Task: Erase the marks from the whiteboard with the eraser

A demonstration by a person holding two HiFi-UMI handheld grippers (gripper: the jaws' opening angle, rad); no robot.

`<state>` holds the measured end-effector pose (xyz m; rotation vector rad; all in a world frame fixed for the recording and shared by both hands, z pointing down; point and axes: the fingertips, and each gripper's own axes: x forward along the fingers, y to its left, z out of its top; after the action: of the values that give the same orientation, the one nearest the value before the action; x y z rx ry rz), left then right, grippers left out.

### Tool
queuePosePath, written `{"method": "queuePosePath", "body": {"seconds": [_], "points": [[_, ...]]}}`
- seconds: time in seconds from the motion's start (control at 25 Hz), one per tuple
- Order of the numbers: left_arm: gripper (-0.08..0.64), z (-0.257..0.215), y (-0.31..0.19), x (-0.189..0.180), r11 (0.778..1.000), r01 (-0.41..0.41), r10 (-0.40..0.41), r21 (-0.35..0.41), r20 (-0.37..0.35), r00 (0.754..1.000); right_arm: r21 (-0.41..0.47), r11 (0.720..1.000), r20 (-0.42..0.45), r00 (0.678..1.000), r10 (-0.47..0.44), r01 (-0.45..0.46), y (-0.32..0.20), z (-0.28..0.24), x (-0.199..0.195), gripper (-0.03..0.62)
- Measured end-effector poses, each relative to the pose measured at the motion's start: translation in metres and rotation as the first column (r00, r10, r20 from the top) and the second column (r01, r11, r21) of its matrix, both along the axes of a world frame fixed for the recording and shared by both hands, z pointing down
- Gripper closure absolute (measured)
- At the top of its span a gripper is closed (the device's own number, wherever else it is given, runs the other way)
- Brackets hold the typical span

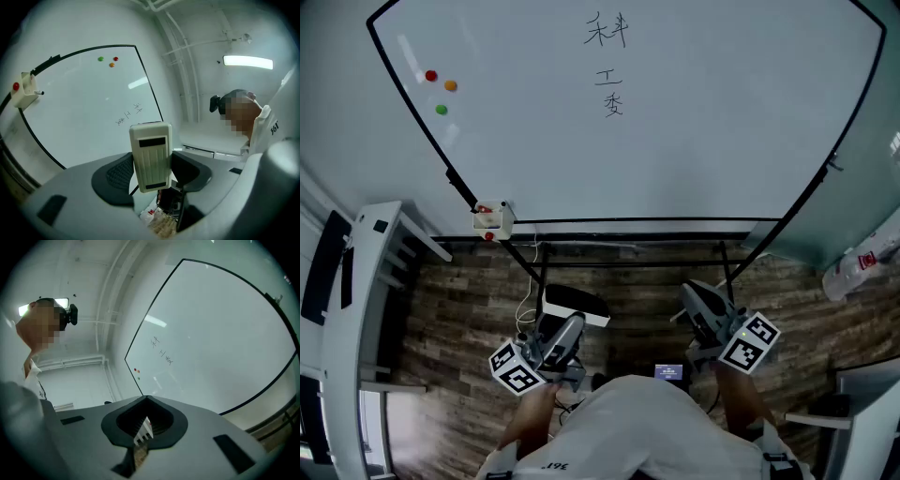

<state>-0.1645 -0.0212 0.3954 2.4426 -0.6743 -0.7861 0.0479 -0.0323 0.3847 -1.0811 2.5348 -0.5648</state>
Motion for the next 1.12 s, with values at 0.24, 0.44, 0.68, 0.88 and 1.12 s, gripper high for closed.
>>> {"method": "queuePosePath", "body": {"seconds": [0.24,0.44,0.68,0.88,1.12], "points": [[0.302,0.0,-0.001,0.0,1.0,-0.002,0.002,0.003,0.0,1.0,0.001,1.0,-0.011,1.0,0.0,0.0,0.0,0.0,-0.002,0.568],[0.302,0.001,-0.004,0.002,1.0,-0.006,0.006,0.001,0.001,1.0,-0.004,1.0,-0.019,1.0,0.004,-0.005,-0.001,0.002,0.0,0.568],[0.302,0.001,-0.007,0.011,1.0,-0.004,0.004,-0.003,0.005,1.0,-0.022,0.999,-0.033,0.998,0.044,-0.045,-0.005,0.008,0.015,0.568],[0.302,0.003,-0.007,0.02,1.0,0.003,-0.003,-0.01,0.004,1.0,-0.036,0.997,-0.014,0.997,0.07,-0.071,-0.007,0.01,0.031,0.566],[0.302,0.006,-0.005,0.03,1.0,0.011,-0.011,-0.017,0.001,1.0,-0.054,0.996,-0.008,0.998,0.07,-0.07,-0.009,0.015,0.042,0.566]]}}
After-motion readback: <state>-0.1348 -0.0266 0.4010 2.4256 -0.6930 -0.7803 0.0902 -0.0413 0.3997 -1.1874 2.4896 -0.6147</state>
